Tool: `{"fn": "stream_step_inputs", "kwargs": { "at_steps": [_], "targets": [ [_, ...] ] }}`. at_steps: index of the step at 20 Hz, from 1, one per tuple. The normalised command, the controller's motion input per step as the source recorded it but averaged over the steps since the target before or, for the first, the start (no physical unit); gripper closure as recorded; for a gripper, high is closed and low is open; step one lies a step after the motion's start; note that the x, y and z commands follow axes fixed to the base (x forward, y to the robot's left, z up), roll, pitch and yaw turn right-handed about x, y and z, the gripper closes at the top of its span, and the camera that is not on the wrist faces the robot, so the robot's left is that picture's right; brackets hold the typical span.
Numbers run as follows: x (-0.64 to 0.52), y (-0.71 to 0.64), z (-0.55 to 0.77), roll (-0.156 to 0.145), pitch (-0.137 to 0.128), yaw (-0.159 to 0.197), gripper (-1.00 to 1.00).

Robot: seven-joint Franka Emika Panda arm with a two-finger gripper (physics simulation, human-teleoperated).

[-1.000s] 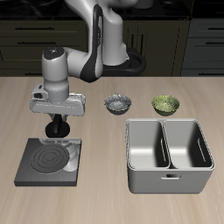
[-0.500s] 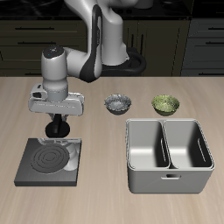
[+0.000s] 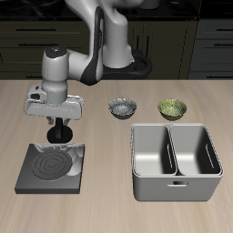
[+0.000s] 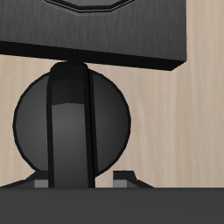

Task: Turn on the flat stove

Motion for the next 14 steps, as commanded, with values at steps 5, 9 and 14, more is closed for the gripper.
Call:
{"fn": "stream_step_inputs", "kwargs": {
  "at_steps": [5,9,14],
  "targets": [
    [0.1,-0.39,0.14,-0.064,-0.044,0.013,1.0],
    [0.09,-0.24,0.09,-0.017,-0.002,0.025,1.0],
    [0.12,-0.16,0.22,-0.022,-0.029,0.045,1.0]
  ]
}}
